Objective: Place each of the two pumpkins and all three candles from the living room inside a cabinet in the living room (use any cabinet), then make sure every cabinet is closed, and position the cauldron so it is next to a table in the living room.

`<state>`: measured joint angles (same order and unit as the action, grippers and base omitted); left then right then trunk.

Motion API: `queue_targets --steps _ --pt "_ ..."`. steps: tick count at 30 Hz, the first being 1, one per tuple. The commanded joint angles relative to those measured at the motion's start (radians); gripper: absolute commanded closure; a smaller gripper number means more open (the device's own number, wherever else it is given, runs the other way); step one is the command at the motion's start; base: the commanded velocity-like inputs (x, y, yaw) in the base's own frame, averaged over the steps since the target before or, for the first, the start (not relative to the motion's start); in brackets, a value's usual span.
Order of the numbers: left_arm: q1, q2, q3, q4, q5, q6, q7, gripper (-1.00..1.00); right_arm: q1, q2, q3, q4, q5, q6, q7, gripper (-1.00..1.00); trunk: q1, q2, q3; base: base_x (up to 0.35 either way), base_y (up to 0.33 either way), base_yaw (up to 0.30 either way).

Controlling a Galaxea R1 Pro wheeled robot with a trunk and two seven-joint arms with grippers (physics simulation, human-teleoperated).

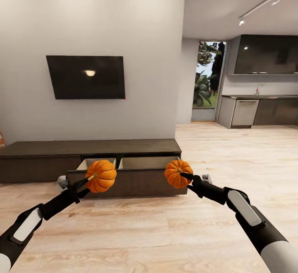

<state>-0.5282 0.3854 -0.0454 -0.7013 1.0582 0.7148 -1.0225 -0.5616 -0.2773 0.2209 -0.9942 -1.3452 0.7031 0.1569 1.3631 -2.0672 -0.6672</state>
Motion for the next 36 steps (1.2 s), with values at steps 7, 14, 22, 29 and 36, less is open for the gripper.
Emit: queue_targets --steps 7,14,22,29,36 --pt "-0.001 0.001 -0.004 -0.001 0.011 0.008 -0.001 1.00 -0.001 0.000 0.002 0.000 -0.001 0.001 0.004 1.00 0.000 -0.001 -0.001 0.222 -0.199 0.000" --pt "-0.001 0.001 -0.004 -0.001 0.011 0.008 -0.002 1.00 -0.001 0.000 0.002 0.000 0.000 0.001 0.004 1.00 0.000 -0.001 -0.001 0.224 -0.209 0.000" --pt "-0.001 0.002 -0.003 -0.001 0.011 0.009 -0.006 1.00 0.000 0.000 0.002 0.000 0.000 0.001 0.004 1.00 0.000 -0.001 -0.001 0.156 -0.113 0.000" --pt "-0.001 0.006 -0.002 -0.001 0.014 0.012 -0.007 1.00 -0.001 0.000 0.001 0.001 0.000 0.001 0.004 1.00 0.000 -0.001 -0.001 0.007 -0.005 0.000" --pt "-0.001 0.005 -0.004 -0.001 0.013 0.013 -0.007 1.00 -0.001 0.001 0.002 0.000 0.000 0.000 0.003 1.00 -0.027 0.048 0.021 0.000 0.000 0.000"
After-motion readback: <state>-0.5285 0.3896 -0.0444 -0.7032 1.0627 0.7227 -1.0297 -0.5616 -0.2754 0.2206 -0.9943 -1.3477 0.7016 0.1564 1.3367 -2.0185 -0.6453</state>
